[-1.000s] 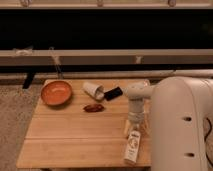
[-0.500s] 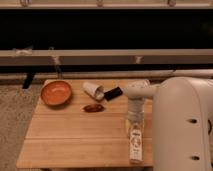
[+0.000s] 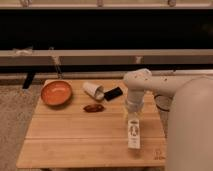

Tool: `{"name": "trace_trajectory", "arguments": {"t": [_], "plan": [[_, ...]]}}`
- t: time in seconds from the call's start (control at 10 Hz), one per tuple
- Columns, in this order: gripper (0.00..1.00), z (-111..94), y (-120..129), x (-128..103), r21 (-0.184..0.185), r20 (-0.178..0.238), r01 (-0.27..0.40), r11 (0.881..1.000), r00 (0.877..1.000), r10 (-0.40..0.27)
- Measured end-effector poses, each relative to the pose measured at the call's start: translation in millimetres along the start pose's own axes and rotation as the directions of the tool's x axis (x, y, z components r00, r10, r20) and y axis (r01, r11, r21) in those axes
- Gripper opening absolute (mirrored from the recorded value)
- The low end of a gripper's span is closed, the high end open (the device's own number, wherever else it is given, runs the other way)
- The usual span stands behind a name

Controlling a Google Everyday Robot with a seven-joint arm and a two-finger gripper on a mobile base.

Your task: Stand the bottle upright

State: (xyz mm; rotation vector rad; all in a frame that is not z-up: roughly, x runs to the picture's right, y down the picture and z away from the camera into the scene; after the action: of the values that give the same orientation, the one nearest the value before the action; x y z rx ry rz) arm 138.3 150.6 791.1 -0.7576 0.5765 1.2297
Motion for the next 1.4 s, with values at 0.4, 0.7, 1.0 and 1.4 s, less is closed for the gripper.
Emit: {"name": "trace_trajectory", "arguments": {"t": [0.4,0.7,1.0,1.4], "plan": [[0.0,-33,20,-60,0.002,0.191,0.118,0.993,0.975,-0.116],[0.0,-61,25,-82,0.019,0.341,0.242,0.97,0.91,-0.234],[0.0,-91,20,-97,0.048,0.472,0.4,0.915,0.799,-0.374],[0.0,-111,13,-111,0.096,0.583,0.623,0.776,0.597,-0.551]]}}
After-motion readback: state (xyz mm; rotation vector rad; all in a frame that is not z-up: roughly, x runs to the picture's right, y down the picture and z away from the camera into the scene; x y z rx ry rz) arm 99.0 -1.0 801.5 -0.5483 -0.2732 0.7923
